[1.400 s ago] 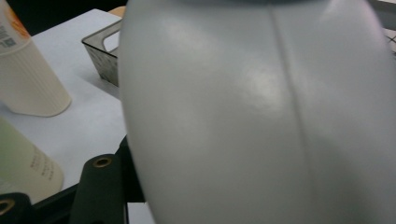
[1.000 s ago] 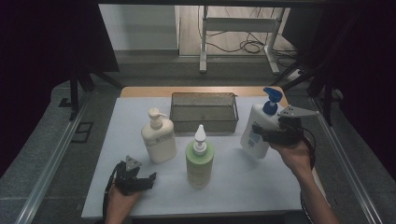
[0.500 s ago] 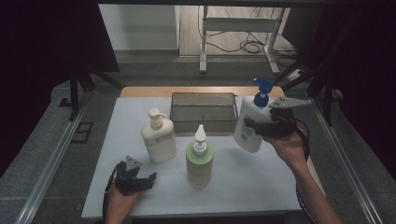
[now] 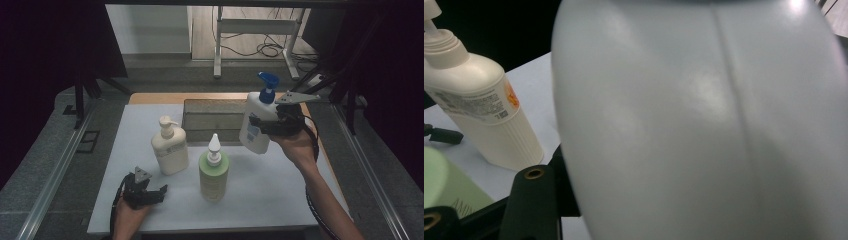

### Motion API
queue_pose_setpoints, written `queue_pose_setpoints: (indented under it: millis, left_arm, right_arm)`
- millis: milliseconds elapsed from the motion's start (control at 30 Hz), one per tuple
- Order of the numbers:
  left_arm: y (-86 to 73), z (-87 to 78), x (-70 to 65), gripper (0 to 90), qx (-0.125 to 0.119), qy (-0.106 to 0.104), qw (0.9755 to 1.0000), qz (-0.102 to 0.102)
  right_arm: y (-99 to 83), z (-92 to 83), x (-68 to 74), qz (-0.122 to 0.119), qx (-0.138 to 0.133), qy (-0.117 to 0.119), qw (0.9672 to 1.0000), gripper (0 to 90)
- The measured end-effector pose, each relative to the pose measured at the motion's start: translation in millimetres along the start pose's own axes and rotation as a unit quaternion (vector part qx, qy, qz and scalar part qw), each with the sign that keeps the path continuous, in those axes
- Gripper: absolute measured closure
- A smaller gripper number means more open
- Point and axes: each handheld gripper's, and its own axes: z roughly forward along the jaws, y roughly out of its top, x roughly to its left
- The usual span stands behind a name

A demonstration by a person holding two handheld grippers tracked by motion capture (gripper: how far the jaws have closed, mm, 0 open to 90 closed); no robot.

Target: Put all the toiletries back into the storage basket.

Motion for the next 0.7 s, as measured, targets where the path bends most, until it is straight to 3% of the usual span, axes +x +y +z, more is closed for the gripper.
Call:
queue_pose_setpoints:
  millis: [700]
  left_arm:
    - [0.0,0.1,0.2,13.1,0.0,0.0,1.0,0.001]
  right_arm:
    - [22.4,49.9,7.2,0.002,-0.003,0.007,1.0,38.6]
